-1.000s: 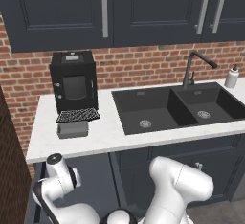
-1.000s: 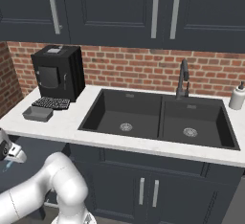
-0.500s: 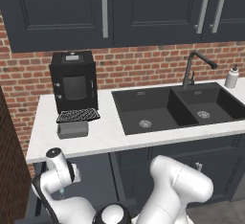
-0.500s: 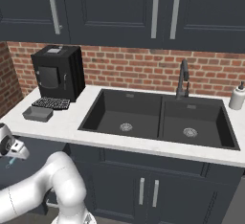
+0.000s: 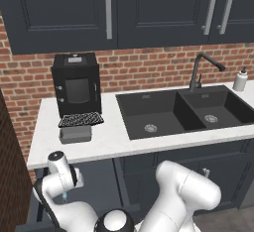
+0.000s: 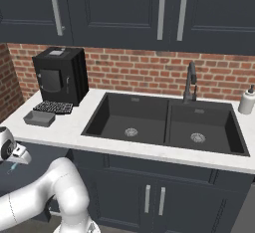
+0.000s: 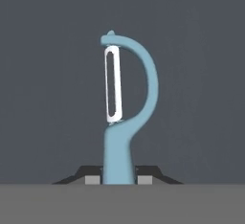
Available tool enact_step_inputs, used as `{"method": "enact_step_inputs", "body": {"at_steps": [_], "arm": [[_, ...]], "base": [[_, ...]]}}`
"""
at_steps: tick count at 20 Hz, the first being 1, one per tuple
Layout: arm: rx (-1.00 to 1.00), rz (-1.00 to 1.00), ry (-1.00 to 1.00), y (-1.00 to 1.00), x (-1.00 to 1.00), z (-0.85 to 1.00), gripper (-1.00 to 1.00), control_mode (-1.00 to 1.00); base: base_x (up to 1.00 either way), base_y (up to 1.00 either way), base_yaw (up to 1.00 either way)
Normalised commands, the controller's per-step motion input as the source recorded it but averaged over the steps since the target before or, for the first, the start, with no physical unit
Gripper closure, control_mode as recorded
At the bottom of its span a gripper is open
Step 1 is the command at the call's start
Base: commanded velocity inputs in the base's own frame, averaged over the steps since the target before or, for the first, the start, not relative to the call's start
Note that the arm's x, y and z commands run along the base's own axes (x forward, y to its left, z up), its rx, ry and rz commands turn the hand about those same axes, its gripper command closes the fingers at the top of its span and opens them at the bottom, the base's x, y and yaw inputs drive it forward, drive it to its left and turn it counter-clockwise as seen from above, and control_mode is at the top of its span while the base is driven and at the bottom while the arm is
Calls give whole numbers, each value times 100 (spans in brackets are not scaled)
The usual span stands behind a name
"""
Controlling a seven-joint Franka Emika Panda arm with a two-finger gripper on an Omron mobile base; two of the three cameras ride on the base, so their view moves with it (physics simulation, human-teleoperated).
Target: Pick the peeler from the drawer and place it on the counter.
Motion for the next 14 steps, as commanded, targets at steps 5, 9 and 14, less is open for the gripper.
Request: {"method": "enact_step_inputs", "body": {"at_steps": [5, 9, 14], "arm": [[0, 0, 0, 0, 0, 0, 100, -100], [0, 0, 0, -1, -5, 0, 100, -100], [0, 0, 0, -5, -32, 39, 100, -100]], "base": [[0, 0, 0], [0, 0, 0], [0, 0, 0]]}}
